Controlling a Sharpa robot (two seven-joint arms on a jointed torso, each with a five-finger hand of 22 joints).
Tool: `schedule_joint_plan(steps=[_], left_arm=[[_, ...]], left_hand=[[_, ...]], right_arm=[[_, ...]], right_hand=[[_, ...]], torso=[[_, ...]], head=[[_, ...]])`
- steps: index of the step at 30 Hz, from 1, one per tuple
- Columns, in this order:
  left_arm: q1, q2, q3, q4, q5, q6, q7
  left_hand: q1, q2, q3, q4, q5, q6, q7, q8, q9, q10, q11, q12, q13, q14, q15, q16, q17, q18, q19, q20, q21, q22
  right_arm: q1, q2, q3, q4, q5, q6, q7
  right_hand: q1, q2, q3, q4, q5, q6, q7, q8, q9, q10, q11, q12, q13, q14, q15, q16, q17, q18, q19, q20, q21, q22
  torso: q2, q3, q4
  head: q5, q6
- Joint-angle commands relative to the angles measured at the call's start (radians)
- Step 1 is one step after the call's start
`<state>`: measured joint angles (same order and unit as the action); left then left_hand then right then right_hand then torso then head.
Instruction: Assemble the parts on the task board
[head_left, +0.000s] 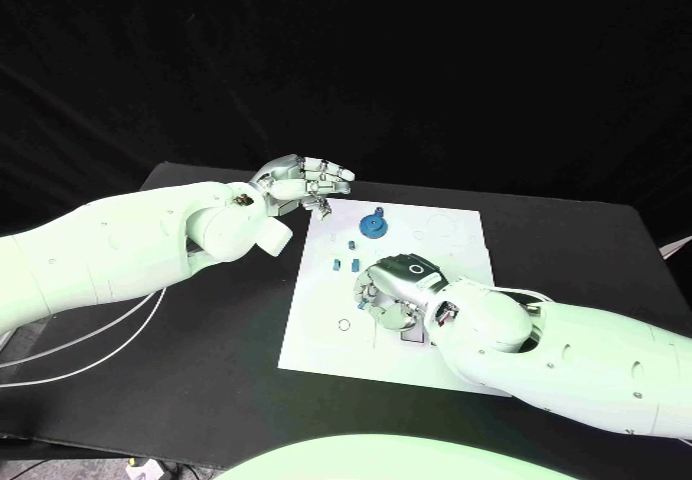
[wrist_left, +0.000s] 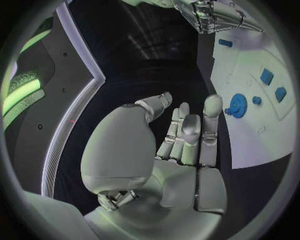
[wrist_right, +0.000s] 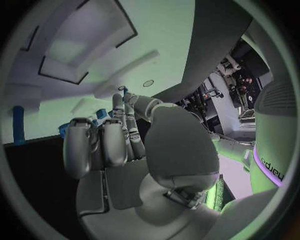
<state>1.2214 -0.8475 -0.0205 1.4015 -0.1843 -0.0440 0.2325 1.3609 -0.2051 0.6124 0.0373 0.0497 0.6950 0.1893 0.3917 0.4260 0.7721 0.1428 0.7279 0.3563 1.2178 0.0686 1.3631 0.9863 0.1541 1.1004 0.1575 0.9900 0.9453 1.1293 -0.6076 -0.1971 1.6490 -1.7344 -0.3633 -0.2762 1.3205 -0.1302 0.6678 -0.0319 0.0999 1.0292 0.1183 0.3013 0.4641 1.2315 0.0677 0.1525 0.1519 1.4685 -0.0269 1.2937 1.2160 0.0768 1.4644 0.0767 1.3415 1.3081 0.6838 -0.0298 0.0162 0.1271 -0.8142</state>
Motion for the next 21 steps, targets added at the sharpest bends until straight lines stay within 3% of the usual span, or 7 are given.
schedule_joint_plan(steps=[1,11,21], left_arm=[[0.000,0.000,0.001,0.002,-0.004,0.023,0.000],[0.000,-0.001,0.001,0.002,-0.006,0.027,-0.003],[0.000,-0.002,0.001,0.002,-0.007,0.033,-0.007]], left_hand=[[-0.009,0.000,-0.004,0.001,0.004,-0.006,0.025,0.005,-0.001,-0.012,0.001,0.004,-0.002,-0.005,0.002,0.004,-0.001,0.005,-0.005,0.003,-0.005,-0.001],[-0.009,0.000,-0.004,0.001,0.004,-0.006,0.025,0.005,-0.001,-0.012,0.001,0.004,-0.002,-0.005,0.002,0.004,-0.001,0.005,-0.005,0.003,-0.005,-0.001],[-0.009,0.000,-0.004,0.001,0.004,-0.006,0.025,0.005,-0.001,-0.012,0.001,0.004,-0.002,-0.005,0.002,0.004,-0.001,0.005,-0.005,0.003,-0.005,-0.001]], right_arm=[[-0.004,-0.009,-0.003,0.005,-0.025,0.002,-0.015],[-0.004,-0.034,-0.003,0.028,-0.032,-0.003,-0.021],[-0.004,-0.032,-0.003,0.028,-0.034,0.026,-0.033]], right_hand=[[-0.002,0.009,0.003,-0.005,0.004,0.005,0.001,0.003,0.002,0.017,-0.018,0.002,0.001,0.042,-0.005,0.005,0.001,-0.017,0.011,-0.007,-0.001,0.039],[-0.003,0.009,0.004,-0.006,0.005,0.005,0.001,0.003,0.003,0.018,-0.018,0.002,0.001,0.042,-0.005,0.007,0.003,-0.017,0.012,-0.007,0.000,0.041],[-0.003,0.009,0.004,-0.006,0.005,0.005,0.001,0.003,0.003,0.018,-0.018,0.002,0.001,0.042,-0.005,0.007,0.003,-0.017,0.012,-0.007,0.000,0.041]], torso=[[0.000,0.0005,0.0001],[0.000,-0.0001,-0.0009],[0.000,0.0000,0.0000]], head=[[0.000,0.001],[0.001,0.001],[0.000,0.001]])
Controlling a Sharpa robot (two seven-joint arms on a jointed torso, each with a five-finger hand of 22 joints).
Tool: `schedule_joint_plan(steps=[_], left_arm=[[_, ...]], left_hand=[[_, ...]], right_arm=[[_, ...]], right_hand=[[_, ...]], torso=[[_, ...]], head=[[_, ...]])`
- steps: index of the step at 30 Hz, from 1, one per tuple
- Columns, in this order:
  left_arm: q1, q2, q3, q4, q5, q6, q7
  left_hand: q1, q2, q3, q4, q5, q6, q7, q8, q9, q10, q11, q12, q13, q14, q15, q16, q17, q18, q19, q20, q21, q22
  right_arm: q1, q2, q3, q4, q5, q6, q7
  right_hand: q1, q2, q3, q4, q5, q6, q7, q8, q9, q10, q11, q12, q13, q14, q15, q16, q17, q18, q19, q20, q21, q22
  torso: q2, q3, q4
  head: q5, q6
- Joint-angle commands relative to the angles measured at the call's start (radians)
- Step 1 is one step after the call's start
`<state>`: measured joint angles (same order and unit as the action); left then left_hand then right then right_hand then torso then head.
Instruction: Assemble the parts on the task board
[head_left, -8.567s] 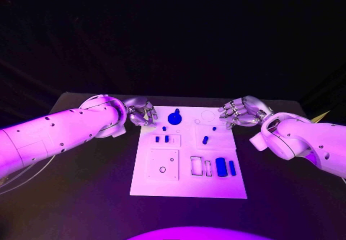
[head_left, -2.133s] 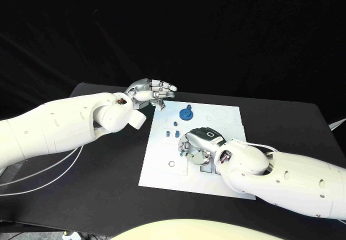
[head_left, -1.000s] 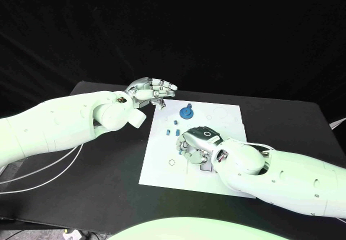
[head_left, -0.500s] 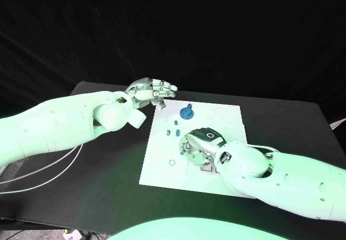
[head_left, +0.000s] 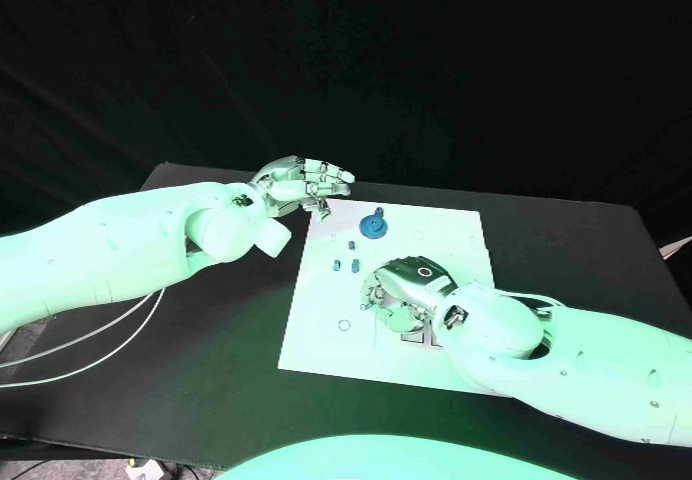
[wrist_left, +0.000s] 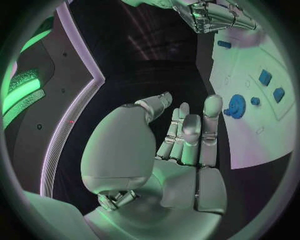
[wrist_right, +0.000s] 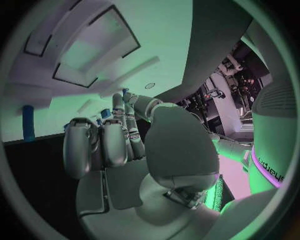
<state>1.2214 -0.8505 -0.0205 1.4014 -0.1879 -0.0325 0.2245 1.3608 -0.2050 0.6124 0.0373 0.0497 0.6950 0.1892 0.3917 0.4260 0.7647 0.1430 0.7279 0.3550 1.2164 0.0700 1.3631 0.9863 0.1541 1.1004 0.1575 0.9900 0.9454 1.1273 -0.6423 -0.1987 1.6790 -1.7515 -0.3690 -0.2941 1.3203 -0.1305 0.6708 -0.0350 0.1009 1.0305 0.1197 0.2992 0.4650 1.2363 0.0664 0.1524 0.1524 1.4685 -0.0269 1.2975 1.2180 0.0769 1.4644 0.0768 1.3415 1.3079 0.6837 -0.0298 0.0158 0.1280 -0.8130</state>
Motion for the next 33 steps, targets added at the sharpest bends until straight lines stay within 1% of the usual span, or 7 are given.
schedule_joint_plan(steps=[1,7,17,27,28,30,33], left_arm=[[0.000,0.001,0.001,0.003,-0.004,0.022,0.001],[0.000,0.001,0.001,0.003,-0.005,0.023,0.000],[0.000,0.000,0.001,0.004,-0.005,0.026,-0.003],[0.000,0.000,0.001,0.005,-0.008,0.030,-0.005],[0.000,0.000,0.001,0.005,-0.008,0.031,-0.006],[0.000,0.000,0.001,0.006,-0.008,0.031,-0.006],[0.000,-0.001,0.001,0.006,-0.009,0.032,-0.006]], left_hand=[[-0.009,0.000,-0.004,0.001,0.004,-0.006,0.025,0.005,-0.001,-0.005,0.001,0.004,-0.001,-0.004,0.001,0.004,-0.001,0.005,-0.005,0.003,-0.005,-0.001],[-0.009,-0.001,-0.004,0.002,0.004,-0.007,0.026,0.007,-0.001,-0.008,0.002,0.004,-0.002,-0.005,0.002,0.004,-0.003,0.006,-0.006,0.003,-0.006,-0.001],[-0.009,-0.001,-0.004,0.002,0.004,-0.007,0.026,0.007,-0.001,-0.008,0.002,0.004,-0.002,-0.005,0.002,0.004,-0.003,0.006,-0.006,0.003,-0.006,-0.001],[-0.010,0.000,-0.004,0.002,0.004,-0.008,0.026,0.008,-0.001,-0.010,0.003,0.004,-0.002,-0.006,0.002,0.005,-0.003,0.006,-0.006,0.004,-0.005,-0.001],[-0.010,0.000,-0.004,0.002,0.004,-0.008,0.026,0.008,-0.001,-0.010,0.003,0.004,-0.002,-0.006,0.002,0.005,-0.003,0.006,-0.006,0.004,-0.005,-0.001],[-0.010,0.000,-0.004,0.002,0.004,-0.008,0.026,0.008,-0.001,-0.010,0.003,0.004,-0.002,-0.006,0.002,0.005,-0.003,0.006,-0.006,0.004,-0.005,-0.001],[-0.010,0.000,-0.004,0.002,0.004,-0.008,0.026,0.008,-0.001,-0.010,0.003,0.004,-0.002,-0.006,0.002,0.005,-0.003,0.006,-0.006,0.004,-0.005,-0.001]], right_arm=[[-0.002,0.005,-0.001,-0.003,-0.017,0.035,-0.017],[-0.002,0.018,-0.001,-0.007,-0.017,0.044,-0.021],[-0.002,0.032,-0.001,-0.010,-0.017,0.045,-0.021],[-0.002,0.042,-0.002,-0.018,-0.012,0.065,-0.023],[-0.002,0.046,-0.002,-0.022,-0.009,0.068,-0.025],[-0.002,0.048,-0.002,-0.026,-0.007,0.070,-0.027],[-0.002,0.051,-0.002,-0.031,-0.005,0.069,-0.032]], right_hand=[[-0.003,0.009,0.001,-0.003,0.003,0.004,-0.001,0.006,0.003,0.014,-0.017,0.001,0.001,0.042,-0.004,0.003,0.000,-0.017,0.012,-0.007,0.000,0.041],[-0.003,0.009,0.001,-0.003,0.003,0.004,-0.001,0.006,0.003,0.014,-0.017,0.001,0.001,0.042,-0.004,0.003,0.000,-0.017,0.012,-0.007,0.000,0.041],[-0.003,0.009,0.001,-0.003,0.003,0.004,-0.001,0.006,0.003,0.014,-0.017,0.001,0.001,0.042,-0.004,0.003,0.000,-0.017,0.012,-0.007,0.000,0.041],[-0.009,0.008,0.000,-0.003,0.002,0.003,0.000,0.006,0.005,0.015,-0.016,-0.002,0.002,0.042,-0.004,0.003,-0.001,-0.017,0.011,-0.007,-0.001,0.041],[-0.025,-0.002,-0.009,0.002,-0.002,-0.021,0.007,-0.007,0.003,0.004,-0.012,-0.012,0.000,0.041,0.001,0.004,-0.003,-0.017,0.010,-0.005,-0.002,0.040],[-0.046,-0.019,-0.023,0.011,-0.007,-0.055,0.011,-0.031,-0.005,-0.005,-0.005,-0.020,0.001,0.041,0.005,0.005,-0.005,-0.017,0.009,-0.001,-0.004,0.039],[-0.062,-0.033,-0.034,0.019,-0.019,-0.084,0.011,-0.052,-0.013,-0.016,-0.004,-0.027,0.003,0.040,0.007,0.006,-0.007,-0.016,0.007,0.002,-0.008,0.037]], torso=[[0.000,-0.0003,0.0004],[0.000,-0.0005,0.0003],[0.000,-0.0006,0.0012],[0.000,-0.0009,0.0000],[0.000,-0.0007,-0.0001],[0.000,-0.0006,0.0006],[0.000,-0.0005,0.0009]], head=[[-0.001,0.000],[-0.002,0.000],[-0.002,-0.001],[-0.003,-0.002],[-0.003,-0.002],[-0.004,-0.002],[-0.004,-0.002]])
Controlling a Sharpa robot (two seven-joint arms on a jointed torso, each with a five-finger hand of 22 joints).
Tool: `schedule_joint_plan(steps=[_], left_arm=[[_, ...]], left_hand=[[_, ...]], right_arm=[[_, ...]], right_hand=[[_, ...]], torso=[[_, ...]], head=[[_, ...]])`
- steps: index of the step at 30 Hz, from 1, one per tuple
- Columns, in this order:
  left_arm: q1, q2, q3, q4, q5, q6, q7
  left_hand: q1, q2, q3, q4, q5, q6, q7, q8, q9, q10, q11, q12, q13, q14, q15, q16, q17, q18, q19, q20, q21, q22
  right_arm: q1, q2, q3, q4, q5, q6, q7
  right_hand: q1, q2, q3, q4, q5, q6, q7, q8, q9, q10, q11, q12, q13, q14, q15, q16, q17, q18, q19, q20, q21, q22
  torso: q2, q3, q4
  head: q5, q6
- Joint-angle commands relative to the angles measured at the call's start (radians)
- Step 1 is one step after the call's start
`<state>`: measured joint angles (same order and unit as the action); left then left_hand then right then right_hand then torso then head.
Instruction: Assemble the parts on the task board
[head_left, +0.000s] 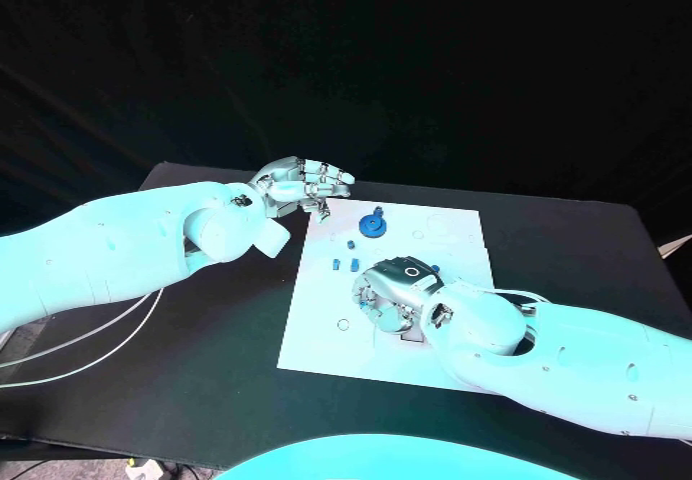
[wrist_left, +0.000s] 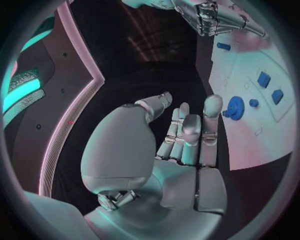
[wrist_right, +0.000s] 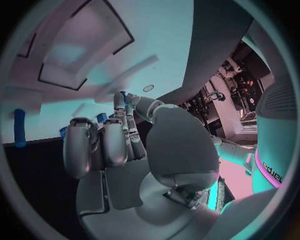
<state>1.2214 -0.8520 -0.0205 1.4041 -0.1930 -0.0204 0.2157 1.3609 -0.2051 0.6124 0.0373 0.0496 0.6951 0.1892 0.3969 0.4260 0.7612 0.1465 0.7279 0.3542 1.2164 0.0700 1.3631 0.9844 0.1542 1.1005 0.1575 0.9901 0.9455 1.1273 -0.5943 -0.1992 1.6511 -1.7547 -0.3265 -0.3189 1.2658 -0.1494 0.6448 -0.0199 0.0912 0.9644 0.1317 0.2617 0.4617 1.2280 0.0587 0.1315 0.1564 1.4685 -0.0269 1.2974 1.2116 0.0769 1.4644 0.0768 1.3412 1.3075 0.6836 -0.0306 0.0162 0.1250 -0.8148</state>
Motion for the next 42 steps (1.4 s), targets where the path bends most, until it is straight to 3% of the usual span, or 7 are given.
schedule_joint_plan(steps=[1,20,29,33,36,39,42], left_arm=[[0.000,0.000,0.001,0.004,-0.004,0.021,0.002],[0.000,-0.004,0.001,0.005,-0.006,0.033,-0.004],[0.000,-0.009,0.001,0.007,-0.007,0.031,-0.002],[0.000,-0.011,0.001,0.007,-0.007,0.030,-0.001],[0.000,-0.011,0.001,0.007,-0.007,0.030,0.000],[0.000,-0.012,0.001,0.007,-0.007,0.030,0.000],[0.000,-0.012,0.001,0.007,-0.007,0.030,0.000]], left_hand=[[-0.010,0.000,-0.004,0.002,0.004,-0.008,0.026,0.003,-0.001,-0.007,-0.001,0.004,-0.001,-0.006,0.002,0.005,-0.001,0.005,-0.006,0.004,-0.005,-0.001],[-0.009,0.001,-0.004,0.003,0.004,-0.009,0.026,0.005,0.000,-0.009,-0.001,0.005,-0.002,-0.007,0.003,0.005,-0.002,0.006,-0.008,0.005,-0.008,-0.003],[-0.009,0.001,-0.004,0.003,0.004,-0.009,0.026,0.005,0.000,-0.009,-0.001,0.005,-0.002,-0.007,0.003,0.005,-0.002,0.006,-0.008,0.005,-0.008,-0.003],[-0.008,0.002,-0.004,0.003,0.004,-0.009,0.026,0.007,0.000,-0.010,0.000,0.006,-0.002,-0.009,0.003,0.004,-0.004,0.006,-0.008,0.005,-0.007,-0.003],[-0.008,0.002,-0.004,0.003,0.004,-0.009,0.026,0.007,0.000,-0.010,0.000,0.006,-0.002,-0.009,0.003,0.004,-0.004,0.006,-0.008,0.005,-0.007,-0.003],[-0.008,0.002,-0.004,0.003,0.004,-0.009,0.026,0.007,0.000,-0.010,0.000,0.006,-0.002,-0.009,0.003,0.004,-0.004,0.006,-0.008,0.005,-0.007,-0.003],[-0.008,0.002,-0.004,0.003,0.004,-0.009,0.026,0.007,0.000,-0.010,0.000,0.006,-0.002,-0.009,0.003,0.004,-0.004,0.006,-0.008,0.005,-0.007,-0.003]], right_arm=[[-0.002,0.003,-0.001,-0.004,-0.002,0.026,-0.008],[0.003,-0.068,0.001,0.053,0.005,-0.032,-0.018],[0.061,-0.193,0.012,0.111,0.085,-0.016,-0.001],[0.087,-0.241,0.016,0.103,0.122,-0.031,0.033],[0.098,-0.265,0.019,0.090,0.131,-0.033,0.051],[0.106,-0.279,0.020,0.072,0.136,-0.016,0.064],[0.109,-0.282,0.020,0.048,0.138,0.008,0.073]], right_hand=[[-0.010,-0.019,-0.010,0.005,-0.012,-0.028,0.000,-0.022,-0.012,-0.011,0.003,-0.008,-0.001,0.039,0.007,0.006,-0.002,-0.016,0.007,0.003,-0.008,0.037],[-0.016,-0.043,-0.016,0.008,-0.019,-0.074,-0.001,-0.056,-0.023,-0.036,0.004,-0.016,0.004,0.035,0.007,0.002,-0.015,-0.013,0.001,0.004,-0.020,0.028],[-0.030,-0.064,-0.029,0.019,-0.027,-0.067,0.000,-0.057,-0.022,-0.056,0.009,-0.021,0.006,0.033,0.011,-0.001,-0.024,-0.011,-0.002,0.006,-0.028,0.023],[-0.029,-0.083,-0.045,0.025,-0.031,-0.074,0.010,-0.067,-0.024,-0.130,0.027,-0.045,-0.005,0.027,0.025,-0.012,-0.044,-0.003,-0.018,0.017,-0.067,-0.009],[-0.013,-0.087,-0.122,0.034,-0.014,-0.093,-0.002,-0.085,-0.029,-0.226,0.046,-0.058,-0.024,0.022,0.040,-0.014,-0.056,0.010,-0.044,0.032,-0.133,-0.064],[0.041,-0.055,-0.260,0.062,-0.010,-0.104,-0.012,-0.103,-0.034,-0.264,0.051,-0.020,-0.037,0.018,0.046,-0.008,-0.065,0.014,-0.043,0.038,-0.153,-0.078],[0.077,-0.042,-0.324,0.087,-0.010,-0.104,-0.017,-0.112,-0.037,-0.281,0.052,0.004,-0.044,0.016,0.047,-0.005,-0.070,0.014,-0.041,0.039,-0.158,-0.081]], torso=[[0.000,0.0005,0.0003],[0.000,0.0010,0.0001],[-0.002,-0.0015,-0.0027],[-0.003,-0.0003,-0.0031],[-0.002,0.0001,-0.0028],[-0.001,0.0012,-0.0024],[0.000,0.0010,-0.0030]], head=[[-0.001,0.000],[-0.003,0.002],[-0.025,0.017],[-0.036,0.026],[-0.040,0.031],[-0.045,0.034],[-0.046,0.035]])
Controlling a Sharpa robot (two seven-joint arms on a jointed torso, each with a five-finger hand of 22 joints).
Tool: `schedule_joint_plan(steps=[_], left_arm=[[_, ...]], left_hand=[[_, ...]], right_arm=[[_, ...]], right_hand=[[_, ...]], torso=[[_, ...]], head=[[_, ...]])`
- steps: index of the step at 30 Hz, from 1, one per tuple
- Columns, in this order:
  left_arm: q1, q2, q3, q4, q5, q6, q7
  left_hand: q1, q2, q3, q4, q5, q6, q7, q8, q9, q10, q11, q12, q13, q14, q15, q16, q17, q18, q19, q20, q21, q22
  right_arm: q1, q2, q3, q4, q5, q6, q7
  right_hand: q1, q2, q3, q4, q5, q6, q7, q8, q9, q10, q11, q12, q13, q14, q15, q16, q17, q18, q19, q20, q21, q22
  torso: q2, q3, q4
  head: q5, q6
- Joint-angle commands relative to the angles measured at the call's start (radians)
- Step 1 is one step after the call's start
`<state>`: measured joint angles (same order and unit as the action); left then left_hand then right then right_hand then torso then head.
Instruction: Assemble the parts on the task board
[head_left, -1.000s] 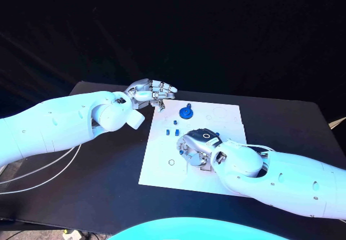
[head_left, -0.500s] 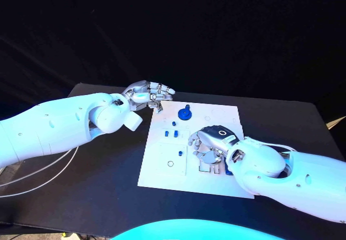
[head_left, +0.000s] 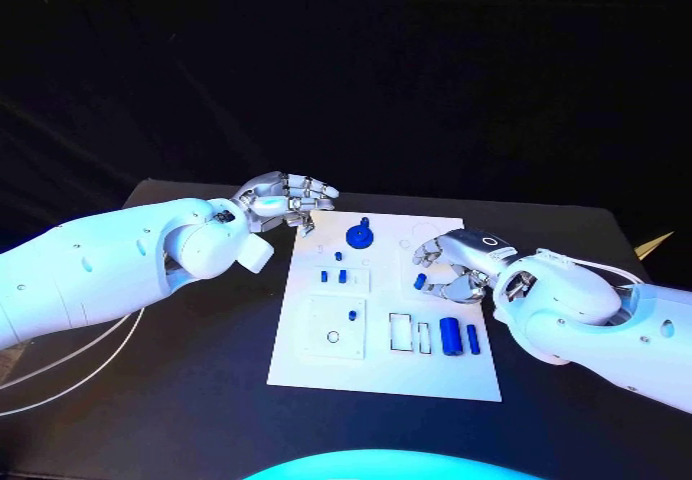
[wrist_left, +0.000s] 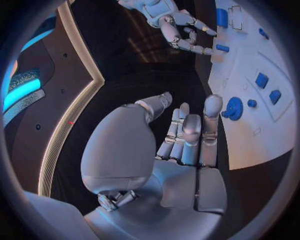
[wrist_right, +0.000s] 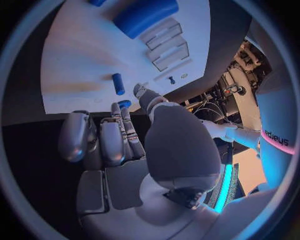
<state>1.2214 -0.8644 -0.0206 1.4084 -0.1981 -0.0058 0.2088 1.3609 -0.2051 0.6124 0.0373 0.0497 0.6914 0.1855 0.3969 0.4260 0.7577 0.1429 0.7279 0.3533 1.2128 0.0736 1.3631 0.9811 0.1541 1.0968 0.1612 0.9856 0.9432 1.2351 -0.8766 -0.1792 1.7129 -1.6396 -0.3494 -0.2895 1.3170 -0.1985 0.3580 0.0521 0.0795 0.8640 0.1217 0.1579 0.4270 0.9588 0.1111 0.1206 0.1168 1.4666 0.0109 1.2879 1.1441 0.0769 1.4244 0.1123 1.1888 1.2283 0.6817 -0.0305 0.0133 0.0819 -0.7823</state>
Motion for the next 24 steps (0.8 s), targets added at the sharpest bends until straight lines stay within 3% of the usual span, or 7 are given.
schedule_joint_plan(steps=[1,12,17,21,24], left_arm=[[0.000,0.001,0.001,0.003,-0.002,0.016,0.007],[0.000,0.004,0.001,0.000,-0.003,0.017,0.007],[0.000,0.004,0.001,0.000,-0.003,0.018,0.007],[0.000,0.004,0.001,0.000,-0.003,0.018,0.007],[0.000,0.004,0.001,0.000,-0.003,0.018,0.007]], left_hand=[[-0.008,0.002,-0.004,0.003,0.004,-0.005,0.030,0.007,0.000,-0.007,0.003,0.006,-0.001,-0.005,-0.001,0.004,-0.001,0.006,-0.004,0.001,-0.003,0.000],[-0.008,0.002,-0.003,0.003,0.004,-0.005,0.030,0.008,0.000,-0.007,0.003,0.007,-0.001,-0.004,0.000,0.005,0.001,0.006,-0.004,0.002,-0.002,0.001],[-0.008,0.002,-0.003,0.003,0.004,-0.005,0.030,0.008,0.000,-0.007,0.003,0.007,-0.001,-0.004,0.000,0.005,0.001,0.006,-0.004,0.002,-0.002,0.001],[-0.008,0.002,-0.003,0.003,0.004,-0.005,0.030,0.008,0.000,-0.007,0.003,0.007,-0.001,-0.004,0.000,0.005,0.001,0.006,-0.004,0.002,-0.002,0.001],[-0.008,0.002,-0.003,0.003,0.004,-0.005,0.030,0.008,0.000,-0.007,0.003,0.007,-0.001,-0.004,0.000,0.005,0.001,0.006,-0.004,0.002,-0.002,0.001]], right_arm=[[0.002,0.002,0.000,-0.021,0.023,0.037,0.045],[-0.003,0.039,-0.002,-0.072,0.029,0.060,0.051],[-0.008,0.055,-0.003,-0.090,0.033,0.071,0.054],[-0.012,0.063,-0.004,-0.100,0.037,0.086,0.054],[-0.014,0.066,-0.004,-0.107,0.037,0.092,0.054]], right_hand=[[0.035,0.009,-0.049,0.022,0.002,-0.004,-0.007,-0.011,-0.003,-0.015,0.000,0.022,-0.006,0.018,0.009,0.005,-0.004,0.014,0.000,0.004,-0.006,-0.001],[0.067,0.030,-0.032,0.035,0.000,0.019,-0.003,-0.012,-0.005,0.014,-0.010,0.072,-0.004,0.021,0.001,0.016,0.000,0.006,0.019,-0.002,0.027,0.029],[0.068,0.040,0.034,0.044,0.001,0.058,0.004,-0.008,-0.009,0.068,-0.021,0.109,-0.004,0.026,-0.008,0.030,0.012,-0.003,0.037,-0.007,0.066,0.064],[0.055,0.033,0.102,0.053,-0.003,0.099,0.013,0.000,-0.008,0.117,-0.032,0.112,-0.013,0.030,-0.016,0.041,0.020,-0.005,0.043,-0.016,0.081,0.079],[0.051,0.028,0.127,0.053,-0.003,0.112,0.011,0.003,-0.007,0.133,-0.035,0.109,-0.017,0.030,-0.018,0.044,0.021,-0.006,0.045,-0.019,0.084,0.084]], torso=[[0.002,0.0005,0.0005],[0.003,0.0009,0.0020],[0.002,0.0007,0.0026],[0.001,0.0007,0.0016],[0.001,0.0003,0.0016]], head=[[-0.004,0.003],[-0.006,0.002],[-0.007,0.000],[-0.006,-0.002],[-0.006,-0.003]])
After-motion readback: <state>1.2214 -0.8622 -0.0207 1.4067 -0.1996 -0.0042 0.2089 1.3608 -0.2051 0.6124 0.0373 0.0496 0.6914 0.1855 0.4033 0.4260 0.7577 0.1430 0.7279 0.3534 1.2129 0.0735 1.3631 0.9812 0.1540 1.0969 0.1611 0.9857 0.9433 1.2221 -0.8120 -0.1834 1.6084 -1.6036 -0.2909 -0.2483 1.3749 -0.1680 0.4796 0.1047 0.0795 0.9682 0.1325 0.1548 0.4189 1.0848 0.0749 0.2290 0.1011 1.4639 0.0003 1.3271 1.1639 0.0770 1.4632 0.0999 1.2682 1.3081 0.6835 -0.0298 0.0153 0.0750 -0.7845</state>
